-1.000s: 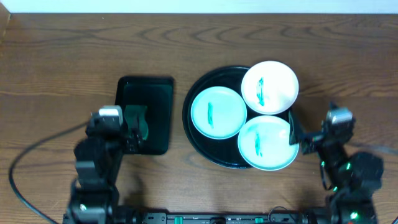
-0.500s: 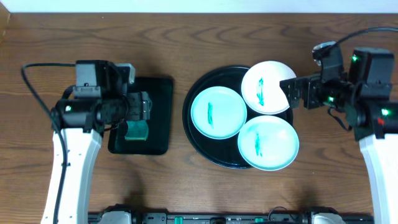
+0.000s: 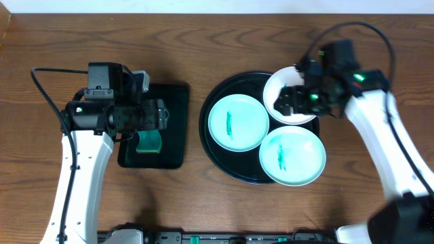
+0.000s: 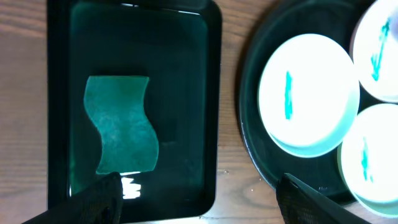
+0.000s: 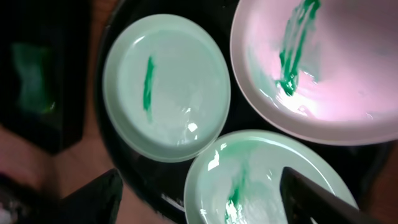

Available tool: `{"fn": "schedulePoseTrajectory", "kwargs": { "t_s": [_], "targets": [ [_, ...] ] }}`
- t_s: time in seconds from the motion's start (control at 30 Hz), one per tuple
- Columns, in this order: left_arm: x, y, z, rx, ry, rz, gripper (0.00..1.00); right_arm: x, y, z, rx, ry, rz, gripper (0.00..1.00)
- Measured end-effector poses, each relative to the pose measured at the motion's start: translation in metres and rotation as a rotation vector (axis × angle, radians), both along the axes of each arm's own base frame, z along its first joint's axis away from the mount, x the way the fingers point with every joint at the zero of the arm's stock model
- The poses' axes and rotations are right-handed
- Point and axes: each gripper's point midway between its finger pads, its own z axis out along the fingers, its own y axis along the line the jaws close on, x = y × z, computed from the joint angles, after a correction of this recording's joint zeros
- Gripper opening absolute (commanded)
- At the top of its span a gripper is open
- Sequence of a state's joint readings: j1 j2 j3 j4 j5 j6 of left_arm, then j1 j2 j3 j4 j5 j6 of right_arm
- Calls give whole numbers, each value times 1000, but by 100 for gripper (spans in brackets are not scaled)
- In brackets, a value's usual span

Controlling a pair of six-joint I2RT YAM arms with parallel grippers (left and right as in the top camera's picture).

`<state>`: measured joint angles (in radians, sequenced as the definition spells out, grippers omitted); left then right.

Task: Clean dirty plates on tray and stack at the side
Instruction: 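Reach left gripper to green sponge and right gripper to plate rim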

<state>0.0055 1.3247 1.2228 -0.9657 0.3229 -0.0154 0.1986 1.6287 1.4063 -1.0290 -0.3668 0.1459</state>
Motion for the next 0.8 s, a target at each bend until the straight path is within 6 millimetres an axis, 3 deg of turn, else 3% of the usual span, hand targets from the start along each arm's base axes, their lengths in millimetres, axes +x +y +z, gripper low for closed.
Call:
{"fn": "schedulePoseTrajectory", "kwargs": {
  "t_s": [0.07,0.23,0.47,0.67,0.8],
  "targets": [
    [0,5,-1,13,11,47,79,3,4,-16,-47,82,-24,67],
    [3,24,-10,72,47,185,80,25,22,-59,-123,150,-55,47],
    [7,34,-30,115,119,255,80,14,35,-117,-206,290,-65,33],
    [9,36,-44,130,165,263,80,9,34,-143,-262,338,-67,26],
    [10,38,-49,138,179,267,79,14,33,-149,-275,321,-55,11]
  ]
}}
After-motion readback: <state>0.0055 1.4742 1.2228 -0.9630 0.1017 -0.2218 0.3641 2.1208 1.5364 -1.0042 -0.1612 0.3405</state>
